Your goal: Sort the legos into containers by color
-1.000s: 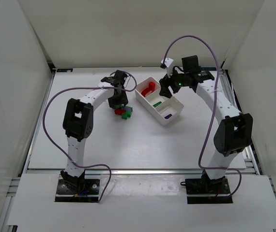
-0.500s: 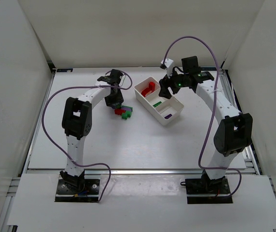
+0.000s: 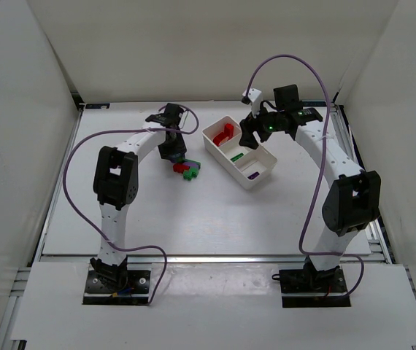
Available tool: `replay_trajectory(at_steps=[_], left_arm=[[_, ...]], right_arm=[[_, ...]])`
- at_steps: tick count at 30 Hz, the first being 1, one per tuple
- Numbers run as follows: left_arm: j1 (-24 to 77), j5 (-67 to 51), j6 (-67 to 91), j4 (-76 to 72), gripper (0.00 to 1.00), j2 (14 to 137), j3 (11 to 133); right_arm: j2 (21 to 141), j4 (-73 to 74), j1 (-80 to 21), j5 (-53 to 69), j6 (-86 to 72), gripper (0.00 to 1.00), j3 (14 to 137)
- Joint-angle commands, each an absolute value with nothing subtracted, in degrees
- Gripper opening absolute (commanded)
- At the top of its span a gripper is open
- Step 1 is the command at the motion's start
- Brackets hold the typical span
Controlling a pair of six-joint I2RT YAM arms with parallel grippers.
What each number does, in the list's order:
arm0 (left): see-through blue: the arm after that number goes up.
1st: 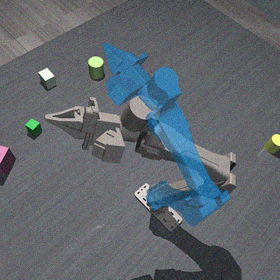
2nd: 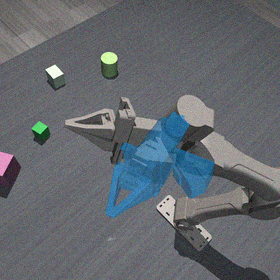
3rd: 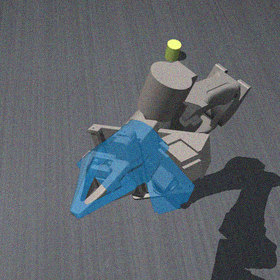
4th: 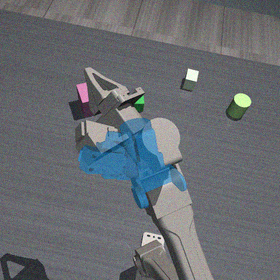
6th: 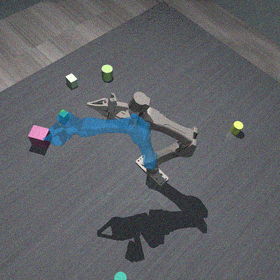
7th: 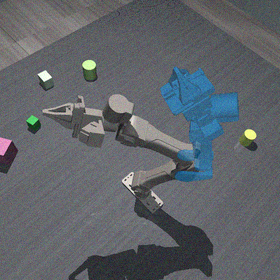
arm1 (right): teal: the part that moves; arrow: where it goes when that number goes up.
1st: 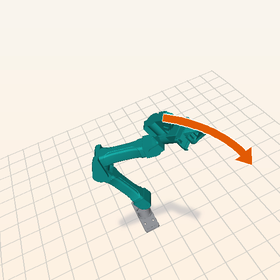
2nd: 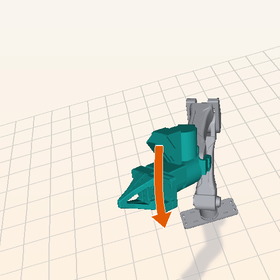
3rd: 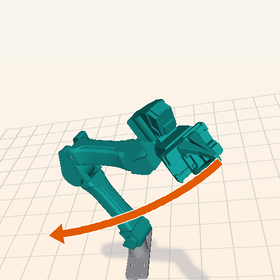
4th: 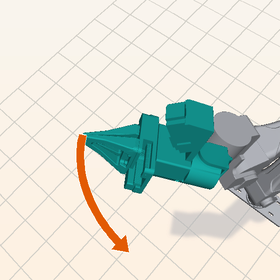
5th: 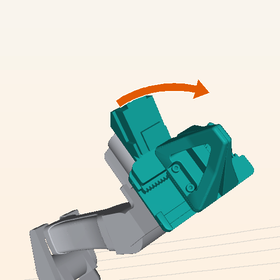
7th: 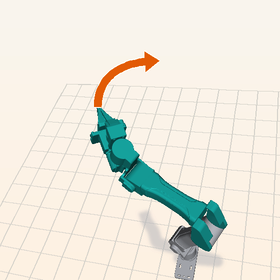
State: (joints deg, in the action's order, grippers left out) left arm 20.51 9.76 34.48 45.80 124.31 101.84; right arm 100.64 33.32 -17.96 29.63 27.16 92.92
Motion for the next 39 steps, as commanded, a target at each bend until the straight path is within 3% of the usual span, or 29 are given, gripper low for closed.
replay_trajectory(at_steps=[1,22,39], left_arm=[[21.18,7.56,34.72,44.56,0.59,122.52,102.74],[22.32,10.63,34.54,43.15,0.63,126.3,105.2],[13.2,16.26,29.62,41.57,0.66,130.61,108.64]], right_arm=[[99.93,33.13,-17.49,30.67,26.63,0.79,93.25],[99.32,34.01,-16.44,31.38,27.51,0.79,92.02],[100.81,34.02,-15.91,31.46,27.25,0.79,93.6]])
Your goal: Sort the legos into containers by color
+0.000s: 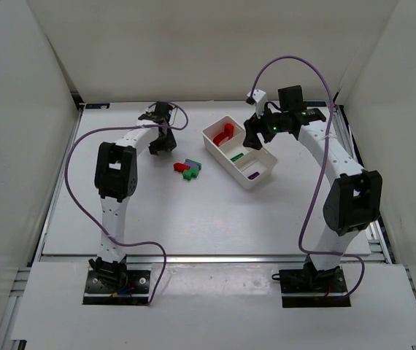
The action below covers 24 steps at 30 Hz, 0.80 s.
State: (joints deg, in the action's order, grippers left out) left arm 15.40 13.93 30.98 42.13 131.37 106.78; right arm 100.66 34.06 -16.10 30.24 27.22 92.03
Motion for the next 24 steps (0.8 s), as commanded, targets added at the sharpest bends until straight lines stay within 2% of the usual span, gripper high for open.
replay_trajectory(at_steps=[1,10,24], left_arm=[[12.57,16.35,29.53,41.57,0.66,130.08,108.55],[10.89,10.73,29.09,40.61,0.67,123.66,108.54],[11.6,11.42,29.18,41.92,0.67,129.72,116.1]], right_arm=[[100.81,34.01,-15.73,31.55,27.16,0.79,93.6],[101.51,33.49,-16.26,32.6,26.37,0.79,93.78],[102.3,33.57,-16.7,31.47,26.54,0.79,95.54]])
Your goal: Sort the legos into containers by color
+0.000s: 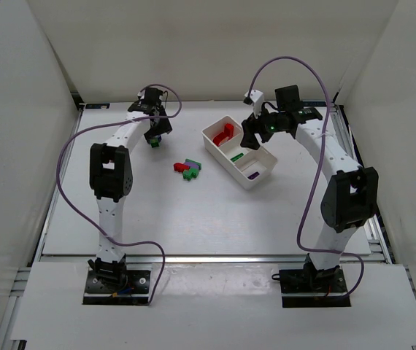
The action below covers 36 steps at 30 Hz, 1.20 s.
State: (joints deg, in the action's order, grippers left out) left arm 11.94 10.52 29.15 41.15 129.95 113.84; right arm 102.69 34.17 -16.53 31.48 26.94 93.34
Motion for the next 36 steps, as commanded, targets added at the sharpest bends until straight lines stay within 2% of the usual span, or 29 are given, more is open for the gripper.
replay_trajectory(at_steps=[1,12,24,31,34,36], left_arm=[[11.51,11.77,29.09,41.92,0.67,129.73,116.1],[11.34,13.53,28.3,43.15,0.76,130.43,116.72],[8.79,14.68,26.46,42.98,0.75,133.59,115.84],[8.17,12.75,25.05,42.45,0.71,135.79,116.37],[8.26,11.26,24.17,41.75,0.67,136.49,116.28],[8.26,10.29,23.65,40.7,0.61,136.76,116.28]], right_arm=[[102.13,33.57,-16.61,31.38,26.63,0.79,95.36],[103.09,33.22,-16.79,31.2,26.37,0.79,96.24],[103.45,33.31,-16.79,31.2,26.28,0.79,96.06],[104.5,33.31,-16.79,30.85,26.19,0.79,97.12],[104.85,33.22,-16.79,30.94,26.1,0.79,97.3],[104.85,33.14,-16.79,31.11,25.84,0.79,97.29]])
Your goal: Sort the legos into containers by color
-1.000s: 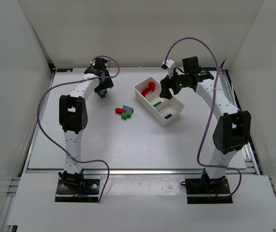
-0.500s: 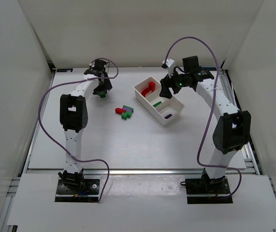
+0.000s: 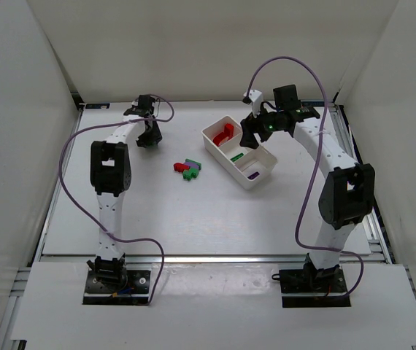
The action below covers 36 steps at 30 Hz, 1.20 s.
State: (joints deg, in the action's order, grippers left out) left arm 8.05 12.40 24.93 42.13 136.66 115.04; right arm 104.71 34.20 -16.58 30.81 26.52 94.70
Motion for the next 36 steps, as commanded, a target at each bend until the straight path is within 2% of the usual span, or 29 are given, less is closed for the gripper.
replay_trajectory(at_steps=[1,4,12,17,20,23,24,27,30,32,34,36], left_arm=[[8.26,9.5,22.34,40.0,0.59,137.11,116.28],[8.26,7.3,19.61,37.71,0.58,137.63,116.54],[8.7,7.64,14.07,40.33,0.63,140.45,121.11],[8.44,7.03,11.95,40.34,0.59,140.27,120.32],[8.44,6.77,11.6,40.52,0.46,140.45,120.59],[8.35,7.82,11.95,40.87,0.16,140.89,121.2],[8.26,7.82,12.13,41.22,0.1,140.98,121.38],[8.0,6.51,12.13,41.31,0.1,139.31,120.59],[7.91,1.24,5.5,41.22,0.1,133.54,118.57],[7.91,-10.92,0.37,37.37,0.1,128.09,111.91],[6.95,-18.33,-5.17,31.76,0.1,118.59,103.94],[5.98,-30.98,-8.85,31.11,0.1,114.1,101.35]], right_arm=[[104.85,33.13,-16.79,31.2,25.84,0.79,97.38],[104.94,33.31,-16.79,31.2,25.75,0.79,97.29],[105.03,33.13,-16.79,30.85,25.58,0.79,97.38],[104.94,32.61,-16.79,31.11,25.31,0.79,96.94],[105.12,32.61,-16.79,31.11,25.05,0.79,97.03],[105.29,32.52,-16.96,31.2,24.87,0.78,97.12],[105.29,32.43,-16.96,31.2,24.96,0.78,97.21],[105.29,32.43,-17.14,31.03,25.22,0.76,97.12],[105.12,32.08,-17.31,31.2,24.87,0.75,97.21],[104.77,31.38,-17.31,32.42,24.0,0.76,97.38],[105.03,31.03,-17.31,33.65,21.9,0.76,97.82],[105.2,30.15,-17.14,34.27,19.7,0.76,98.79]])
